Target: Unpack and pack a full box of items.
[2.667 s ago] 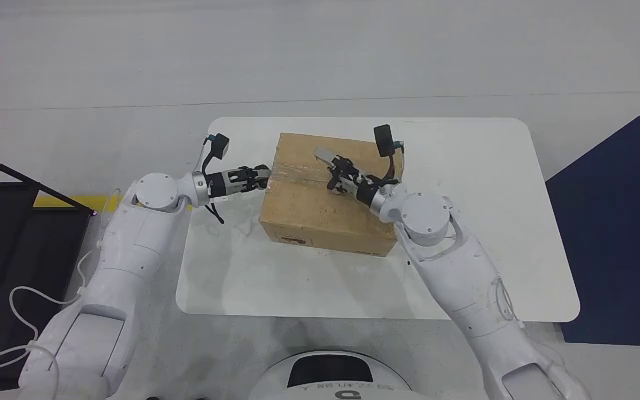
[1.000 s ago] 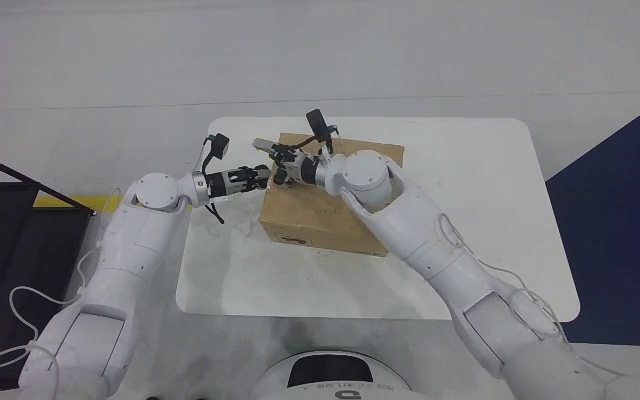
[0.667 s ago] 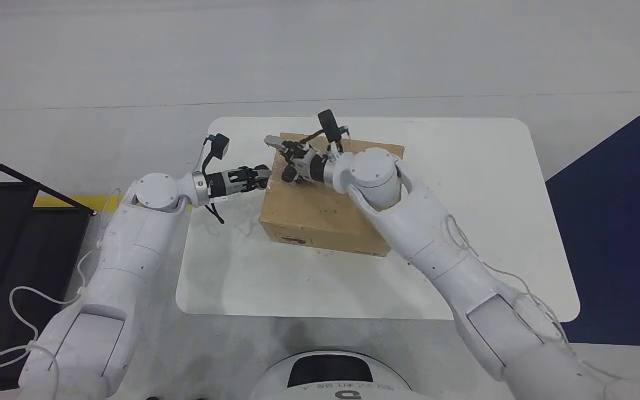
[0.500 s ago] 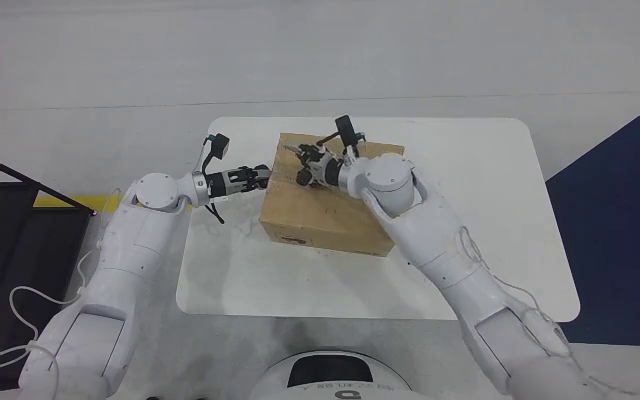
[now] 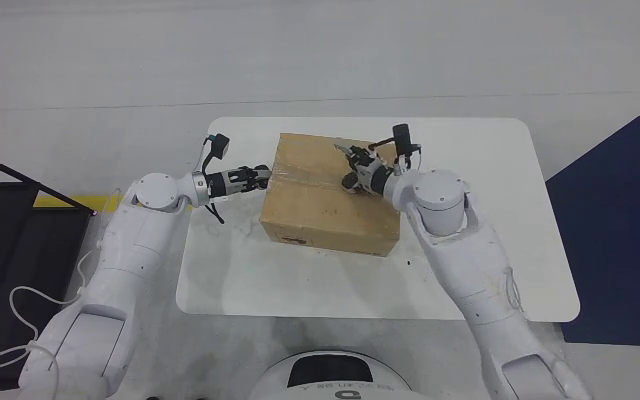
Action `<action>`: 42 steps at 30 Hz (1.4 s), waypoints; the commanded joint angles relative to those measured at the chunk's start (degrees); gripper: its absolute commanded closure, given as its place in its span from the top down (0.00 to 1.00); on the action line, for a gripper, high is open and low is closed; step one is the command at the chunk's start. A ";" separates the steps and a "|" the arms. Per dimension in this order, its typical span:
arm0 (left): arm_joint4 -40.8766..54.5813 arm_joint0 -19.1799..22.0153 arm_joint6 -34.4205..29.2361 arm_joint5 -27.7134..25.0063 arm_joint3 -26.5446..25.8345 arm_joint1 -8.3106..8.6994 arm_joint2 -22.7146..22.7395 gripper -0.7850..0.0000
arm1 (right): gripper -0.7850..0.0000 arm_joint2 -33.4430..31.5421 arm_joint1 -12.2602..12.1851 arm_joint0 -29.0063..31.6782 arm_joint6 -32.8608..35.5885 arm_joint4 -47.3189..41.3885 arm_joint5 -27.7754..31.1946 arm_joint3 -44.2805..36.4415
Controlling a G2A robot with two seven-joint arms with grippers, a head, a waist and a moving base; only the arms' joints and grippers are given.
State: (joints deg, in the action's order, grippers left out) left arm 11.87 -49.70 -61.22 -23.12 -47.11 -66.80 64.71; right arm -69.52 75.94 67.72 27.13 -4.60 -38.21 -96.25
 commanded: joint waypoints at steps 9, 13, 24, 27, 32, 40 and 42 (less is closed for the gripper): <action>0.00 0.00 0.00 0.00 0.00 0.00 0.00 0.00 | 1.00 -5.94 -1.20 6.22 -3.38 0.90 -3.63 -7.21; 0.00 0.00 0.00 0.00 0.00 0.00 0.00 0.00 | 1.00 -8.40 -1.58 8.77 -3.73 0.01 -4.39 -8.80; 0.21 -0.37 1.18 0.02 -0.82 0.01 0.20 0.48 | 1.00 -16.92 -1.60 20.25 -12.23 -7.00 4.83 -15.98; 0.64 -1.70 2.05 -0.50 -3.86 0.50 1.56 1.00 | 1.00 -17.55 -1.53 22.84 -13.50 -7.85 10.45 -17.57; 0.89 -4.34 1.09 0.42 -8.80 1.87 4.94 1.00 | 1.00 -16.62 -1.35 25.32 -16.22 -6.92 18.79 -19.63; 0.81 -7.38 2.42 3.64 -12.00 3.65 10.11 1.00 | 1.00 -14.82 -1.09 28.66 -19.91 -4.66 30.23 -21.45; 0.33 -8.06 3.11 3.57 -12.47 4.03 11.25 1.00 | 1.00 -14.49 -1.02 29.08 -20.02 -5.44 31.12 -20.95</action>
State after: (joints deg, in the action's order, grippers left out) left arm 12.53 -57.35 -58.50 -19.46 -59.28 -62.99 75.34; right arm -84.16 74.89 96.63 7.12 -9.54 -7.36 -117.56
